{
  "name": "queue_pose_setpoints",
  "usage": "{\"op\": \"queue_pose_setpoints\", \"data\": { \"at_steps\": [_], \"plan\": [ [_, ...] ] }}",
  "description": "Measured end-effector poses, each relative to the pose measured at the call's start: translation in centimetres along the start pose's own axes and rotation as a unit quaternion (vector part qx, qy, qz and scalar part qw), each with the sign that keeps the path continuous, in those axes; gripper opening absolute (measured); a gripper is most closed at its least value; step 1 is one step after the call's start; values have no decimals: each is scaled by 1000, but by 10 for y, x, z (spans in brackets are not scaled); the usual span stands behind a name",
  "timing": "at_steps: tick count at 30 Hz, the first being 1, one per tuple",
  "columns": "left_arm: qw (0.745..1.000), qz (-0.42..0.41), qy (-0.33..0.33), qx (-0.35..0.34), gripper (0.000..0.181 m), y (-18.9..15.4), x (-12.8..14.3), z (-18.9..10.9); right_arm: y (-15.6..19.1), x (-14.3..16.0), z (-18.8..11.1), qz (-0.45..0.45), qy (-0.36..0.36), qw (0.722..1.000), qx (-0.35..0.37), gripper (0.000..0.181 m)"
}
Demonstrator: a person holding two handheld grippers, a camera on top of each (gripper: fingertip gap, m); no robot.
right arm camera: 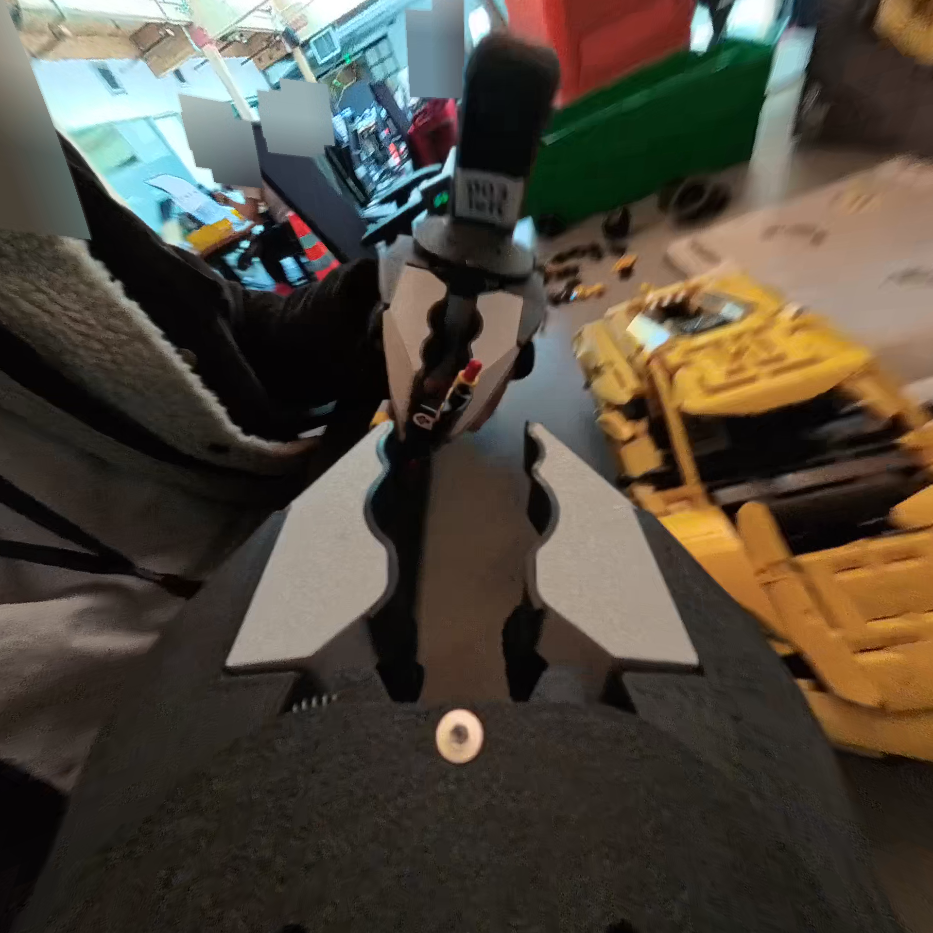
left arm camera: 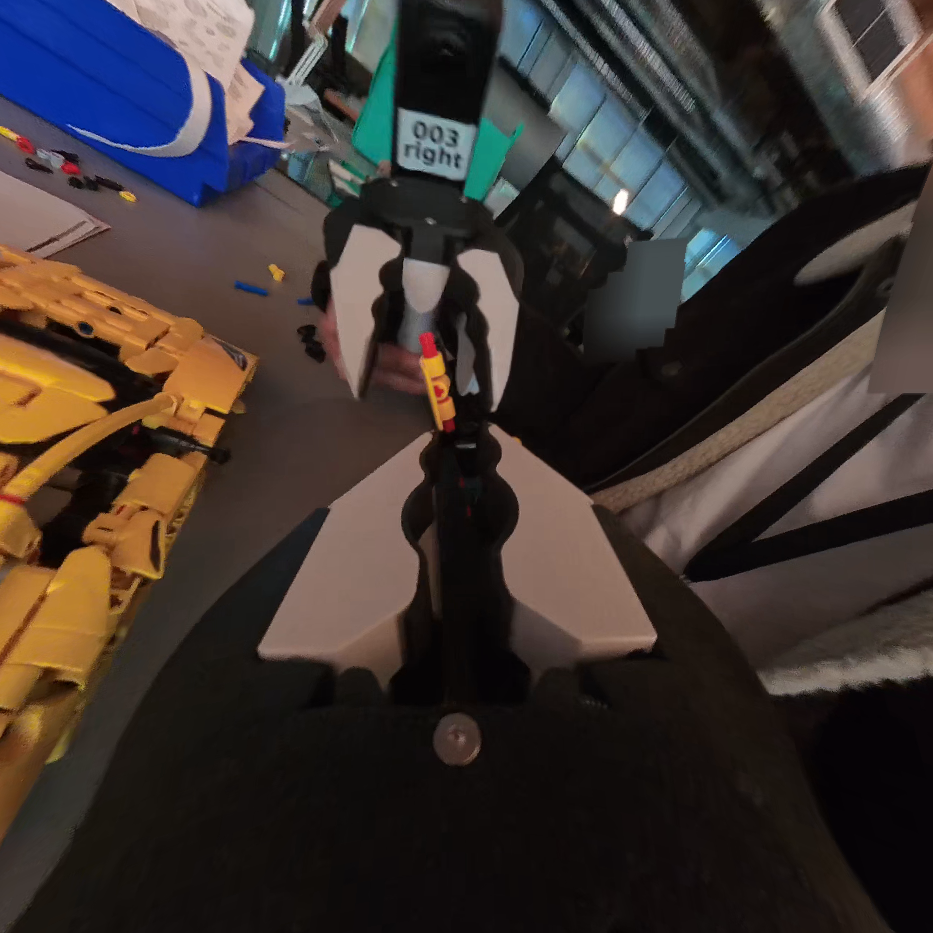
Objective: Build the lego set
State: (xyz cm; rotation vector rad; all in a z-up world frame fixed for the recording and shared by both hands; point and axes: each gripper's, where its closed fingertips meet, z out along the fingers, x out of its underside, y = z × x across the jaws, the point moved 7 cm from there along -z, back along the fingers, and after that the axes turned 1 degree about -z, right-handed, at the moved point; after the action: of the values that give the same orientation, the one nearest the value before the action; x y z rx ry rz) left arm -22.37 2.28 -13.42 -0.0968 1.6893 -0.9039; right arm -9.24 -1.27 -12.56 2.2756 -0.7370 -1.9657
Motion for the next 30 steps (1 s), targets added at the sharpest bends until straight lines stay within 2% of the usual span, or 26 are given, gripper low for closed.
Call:
{"op": "queue_pose_setpoints", "data": {
  "at_steps": [2,4,8,12,18,22,30],
  "plan": [
    [998,-48,-38,32,14,3,-3,-7,7,-6,-4,-108,-22,993,43,51],
    [991,-88,-71,75,13,3,-7,-12,15,-9,-1,-210,-28,973,92,58],
    [974,-156,-90,139,13,5,-5,-12,27,-6,9,-326,-2,930,168,49],
    [963,-199,-70,168,13,7,3,-7,26,-3,10,-301,14,941,156,58],
    [961,-214,-35,173,13,7,11,3,27,-2,13,-309,12,938,157,58],
    [959,-216,-37,178,13,7,11,3,29,0,15,-313,13,939,144,46],
    [954,-228,-39,193,13,6,12,3,29,-1,17,-301,20,945,122,45]
  ]
}}
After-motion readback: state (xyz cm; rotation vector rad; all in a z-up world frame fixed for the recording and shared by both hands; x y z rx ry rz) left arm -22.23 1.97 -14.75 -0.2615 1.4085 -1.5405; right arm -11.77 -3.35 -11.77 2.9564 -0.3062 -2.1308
